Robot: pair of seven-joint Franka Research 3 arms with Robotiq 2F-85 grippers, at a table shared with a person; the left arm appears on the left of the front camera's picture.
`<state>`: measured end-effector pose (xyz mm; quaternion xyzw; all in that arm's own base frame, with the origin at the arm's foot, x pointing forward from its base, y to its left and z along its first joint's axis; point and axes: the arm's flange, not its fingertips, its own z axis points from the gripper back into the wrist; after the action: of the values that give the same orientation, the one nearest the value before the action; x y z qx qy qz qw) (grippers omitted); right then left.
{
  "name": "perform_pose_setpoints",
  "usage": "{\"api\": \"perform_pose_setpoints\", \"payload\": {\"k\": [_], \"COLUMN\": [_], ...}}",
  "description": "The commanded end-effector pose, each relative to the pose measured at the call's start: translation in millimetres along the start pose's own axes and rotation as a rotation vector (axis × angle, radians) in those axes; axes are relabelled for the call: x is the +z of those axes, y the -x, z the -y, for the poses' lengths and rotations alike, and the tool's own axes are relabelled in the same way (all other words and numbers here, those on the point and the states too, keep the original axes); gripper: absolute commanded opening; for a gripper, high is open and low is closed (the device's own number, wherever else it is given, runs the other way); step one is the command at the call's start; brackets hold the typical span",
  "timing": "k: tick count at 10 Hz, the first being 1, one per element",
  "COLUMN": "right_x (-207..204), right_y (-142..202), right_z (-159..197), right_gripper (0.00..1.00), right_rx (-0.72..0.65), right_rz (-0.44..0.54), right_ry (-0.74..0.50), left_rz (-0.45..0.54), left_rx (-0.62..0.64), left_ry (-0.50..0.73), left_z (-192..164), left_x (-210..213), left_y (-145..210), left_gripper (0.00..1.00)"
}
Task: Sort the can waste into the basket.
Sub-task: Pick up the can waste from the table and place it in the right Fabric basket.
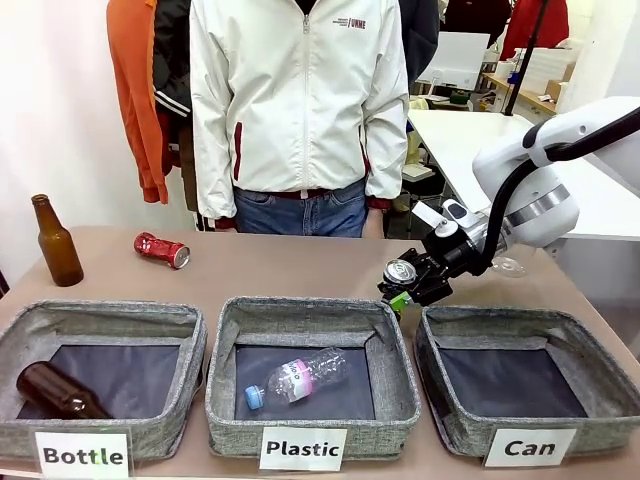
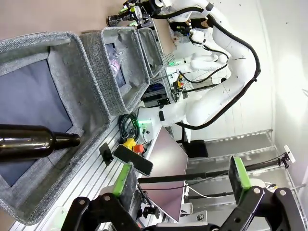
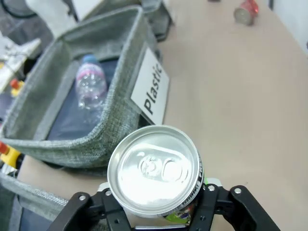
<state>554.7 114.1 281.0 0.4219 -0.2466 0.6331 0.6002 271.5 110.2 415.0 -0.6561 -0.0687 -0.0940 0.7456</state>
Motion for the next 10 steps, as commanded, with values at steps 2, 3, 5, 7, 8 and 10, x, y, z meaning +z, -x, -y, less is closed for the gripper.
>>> {"api": "perform_pose_setpoints", "payload": {"k": [2, 3, 5, 7, 8, 10], "right_x": [3, 4, 7, 10, 13, 38], "right_y": [-1, -1, 0, -3, -10, -52], "right_z": [7, 6, 6, 3, -2, -38], "right_gripper": [0.0, 0.0, 0.0, 0.0, 0.0, 0.0], "right_rx": [0.028, 0.03, 0.03, 0.044, 0.064, 0.167], "right_rz": [0.048, 0.053, 0.057, 0.06, 0.064, 0.075], "right_ry": [0.001, 0.001, 0.011, 0.014, 0.019, 0.054], "left_rz": [-0.004, -0.004, -0.004, -0.004, -0.004, -0.004], "left_rx": [0.012, 0.012, 0.012, 0.012, 0.012, 0.012], "left_ry": [0.005, 0.005, 0.005, 0.005, 0.005, 0.005], "left_z": [5, 5, 5, 5, 5, 5], "left_x": [1, 1, 1, 1, 1, 1], "left_y": [2, 2, 2, 2, 2, 2], "left_gripper": [1.0, 1.0, 1.0, 1.0, 1.0, 1.0]}}
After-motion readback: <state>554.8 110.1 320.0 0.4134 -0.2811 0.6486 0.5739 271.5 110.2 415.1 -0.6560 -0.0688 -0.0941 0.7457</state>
